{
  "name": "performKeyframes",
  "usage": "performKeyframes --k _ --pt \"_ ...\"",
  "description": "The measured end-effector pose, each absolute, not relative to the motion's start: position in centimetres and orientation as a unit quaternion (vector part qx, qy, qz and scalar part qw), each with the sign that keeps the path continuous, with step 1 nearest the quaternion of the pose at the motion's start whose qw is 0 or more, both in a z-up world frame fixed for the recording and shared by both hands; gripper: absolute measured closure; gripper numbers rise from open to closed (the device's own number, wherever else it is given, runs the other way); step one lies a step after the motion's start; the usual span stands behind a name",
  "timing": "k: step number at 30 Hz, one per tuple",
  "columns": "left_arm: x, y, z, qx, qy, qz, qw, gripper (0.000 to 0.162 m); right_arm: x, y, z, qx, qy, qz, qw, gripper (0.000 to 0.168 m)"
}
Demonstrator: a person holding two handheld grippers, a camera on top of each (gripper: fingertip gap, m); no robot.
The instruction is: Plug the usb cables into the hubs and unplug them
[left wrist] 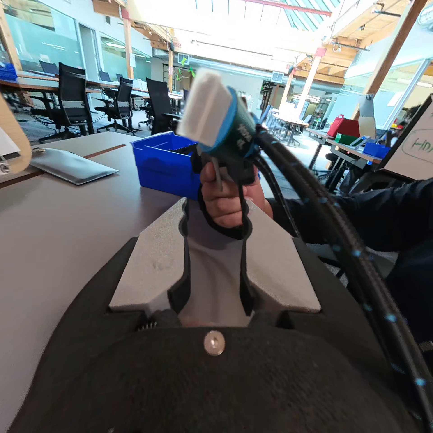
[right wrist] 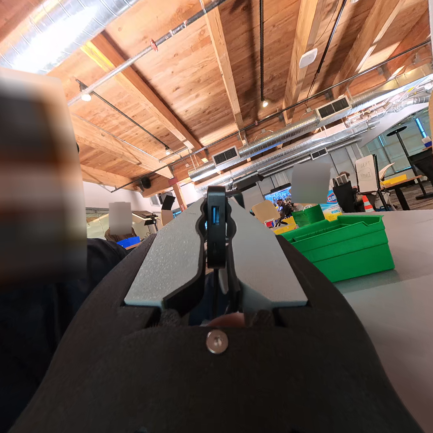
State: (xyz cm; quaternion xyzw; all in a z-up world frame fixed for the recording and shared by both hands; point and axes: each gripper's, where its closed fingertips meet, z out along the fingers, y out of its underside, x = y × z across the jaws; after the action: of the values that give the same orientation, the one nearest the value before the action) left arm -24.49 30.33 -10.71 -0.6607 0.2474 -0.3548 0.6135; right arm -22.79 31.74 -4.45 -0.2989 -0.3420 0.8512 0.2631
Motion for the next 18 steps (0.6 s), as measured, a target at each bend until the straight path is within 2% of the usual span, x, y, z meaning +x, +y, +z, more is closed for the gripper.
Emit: performKeyframes --k 4,6,10,16,18 --pt "-22.5 29.8 -11.4 -0.665 0.282 -0.345 0.599 0.112 -22.9 31.5 -4.4 -0.298 -0.344 0.849 0.269 0.158" --pt "-22.2 30.1 -11.7 -0.665 0.282 -0.33 0.607 0.116 -23.2 31.1 -4.5 -0.302 -0.355 0.841 0.274 0.158" --pt "-22.1 29.8 -10.9 -0.634 0.293 -0.329 0.636 0.152 -24.1 30.3 -5.1 -0.312 -0.377 0.827 0.278 0.158" --pt "-22.2 29.2 -10.8 -0.638 0.315 -0.313 0.63 0.152 -23.9 29.7 -5.1 -0.303 -0.404 0.815 0.284 0.158" --pt "-22.6 29.6 -10.6 -0.644 0.29 -0.324 0.629 0.141 -23.9 29.8 -5.1 -0.306 -0.406 0.81 0.293 0.159"
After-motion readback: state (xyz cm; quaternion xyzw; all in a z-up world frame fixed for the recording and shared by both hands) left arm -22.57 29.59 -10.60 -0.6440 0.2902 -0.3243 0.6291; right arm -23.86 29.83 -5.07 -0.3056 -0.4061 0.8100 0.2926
